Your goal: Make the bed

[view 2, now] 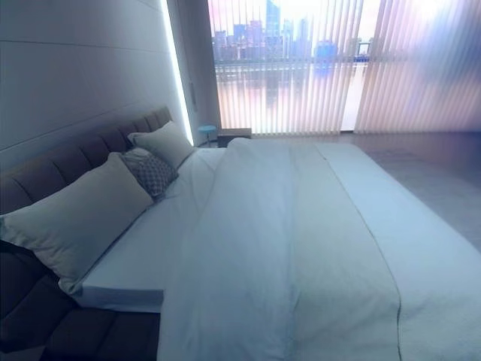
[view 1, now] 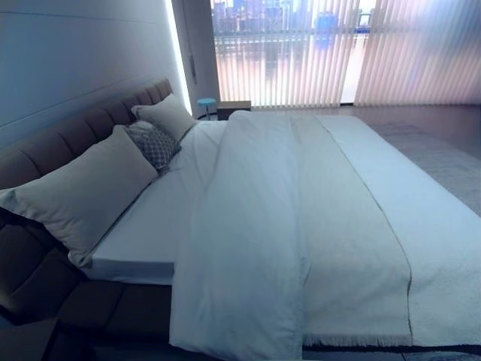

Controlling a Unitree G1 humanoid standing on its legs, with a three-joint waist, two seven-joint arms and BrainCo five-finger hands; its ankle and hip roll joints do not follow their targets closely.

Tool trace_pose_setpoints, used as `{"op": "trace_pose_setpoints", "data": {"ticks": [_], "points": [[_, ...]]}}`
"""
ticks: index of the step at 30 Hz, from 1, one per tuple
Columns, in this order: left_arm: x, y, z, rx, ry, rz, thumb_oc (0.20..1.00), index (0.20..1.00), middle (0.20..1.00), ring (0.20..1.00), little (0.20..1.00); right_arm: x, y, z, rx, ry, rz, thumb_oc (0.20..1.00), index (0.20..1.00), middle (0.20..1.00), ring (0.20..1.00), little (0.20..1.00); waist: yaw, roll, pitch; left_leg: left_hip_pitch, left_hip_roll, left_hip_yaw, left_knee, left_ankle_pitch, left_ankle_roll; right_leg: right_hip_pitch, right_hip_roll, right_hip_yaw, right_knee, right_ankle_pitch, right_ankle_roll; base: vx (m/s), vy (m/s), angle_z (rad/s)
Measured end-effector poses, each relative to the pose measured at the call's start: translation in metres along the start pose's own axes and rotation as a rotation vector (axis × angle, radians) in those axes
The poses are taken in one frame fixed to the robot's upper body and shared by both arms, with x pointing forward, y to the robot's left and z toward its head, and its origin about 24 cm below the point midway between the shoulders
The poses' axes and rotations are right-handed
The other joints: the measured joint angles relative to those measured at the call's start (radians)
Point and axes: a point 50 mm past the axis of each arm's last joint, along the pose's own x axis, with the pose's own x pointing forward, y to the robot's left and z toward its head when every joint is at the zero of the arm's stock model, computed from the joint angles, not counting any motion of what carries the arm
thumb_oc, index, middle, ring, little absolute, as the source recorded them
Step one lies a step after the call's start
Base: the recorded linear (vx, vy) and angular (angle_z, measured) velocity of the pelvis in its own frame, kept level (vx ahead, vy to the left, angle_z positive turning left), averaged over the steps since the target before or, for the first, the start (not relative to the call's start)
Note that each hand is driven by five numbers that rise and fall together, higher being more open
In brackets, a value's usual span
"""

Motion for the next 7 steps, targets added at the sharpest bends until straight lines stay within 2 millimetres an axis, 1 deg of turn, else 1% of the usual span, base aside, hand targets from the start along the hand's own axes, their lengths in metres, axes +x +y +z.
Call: {"op": "trace_pose_setpoints", "data": {"ticks": [7], "points": [[0.0000, -0.0001, -0.0002, 0.000, 0.000, 0.000, 1.000, 1.000, 1.000, 1.000, 1.000, 0.0000, 0.0001, -0.0001, 0.000, 0.000, 0.000, 1.000, 1.000, 1.000, 1.000, 1.000, 0.000, -0.001, 0.000, 0.000, 0.001, 0.000, 0.000, 0.000, 0.000, 0.000, 0.000, 0.000, 0.000, 0.000, 0.000, 0.00, 0.000, 0.00]]}}
